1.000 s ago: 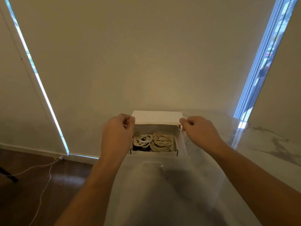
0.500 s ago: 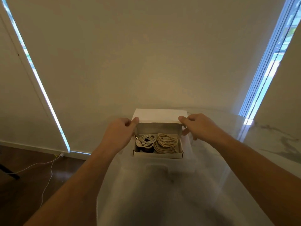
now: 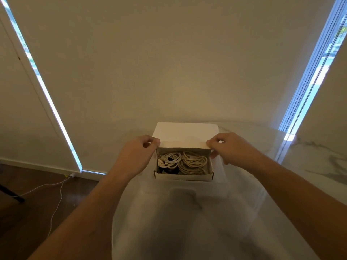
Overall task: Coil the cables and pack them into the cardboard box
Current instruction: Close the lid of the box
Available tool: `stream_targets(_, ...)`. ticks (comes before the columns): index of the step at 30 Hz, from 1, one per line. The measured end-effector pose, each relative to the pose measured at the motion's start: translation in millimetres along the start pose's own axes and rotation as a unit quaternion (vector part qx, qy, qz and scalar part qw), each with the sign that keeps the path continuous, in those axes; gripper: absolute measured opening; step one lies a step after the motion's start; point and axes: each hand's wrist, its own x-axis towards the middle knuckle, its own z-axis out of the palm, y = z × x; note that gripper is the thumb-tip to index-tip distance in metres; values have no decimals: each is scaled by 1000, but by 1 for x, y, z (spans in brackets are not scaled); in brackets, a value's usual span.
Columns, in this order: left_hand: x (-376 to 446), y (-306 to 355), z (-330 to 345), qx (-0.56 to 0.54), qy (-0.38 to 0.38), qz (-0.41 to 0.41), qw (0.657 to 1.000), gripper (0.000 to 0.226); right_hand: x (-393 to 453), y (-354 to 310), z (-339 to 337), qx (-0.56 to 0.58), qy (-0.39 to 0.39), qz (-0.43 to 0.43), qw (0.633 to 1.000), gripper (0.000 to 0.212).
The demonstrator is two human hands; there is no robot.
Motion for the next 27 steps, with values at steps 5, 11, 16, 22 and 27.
stream_targets(5, -2, -3, 0, 9, -20, 13, 1000, 22, -4, 2, 2, -17, -12, -1, 1000, 25)
stream_targets(11, -1, -3, 0, 50, -42, 34, 997, 21, -5, 2, 2, -57, -34, 1, 998, 25)
stream_targets(16, 0, 8, -1, 136, -81, 51, 986, 24, -6, -1, -2, -101, -50, -11, 994, 26)
stream_targets(22, -7, 11, 2, 187, -111, 59, 974, 25, -9, -1, 2, -187, -79, -24, 979, 31)
stream_targets(27, -9, 11, 6, 222, -119, 66, 966, 24, -11, -3, 5, -223, -83, -32, 971, 31)
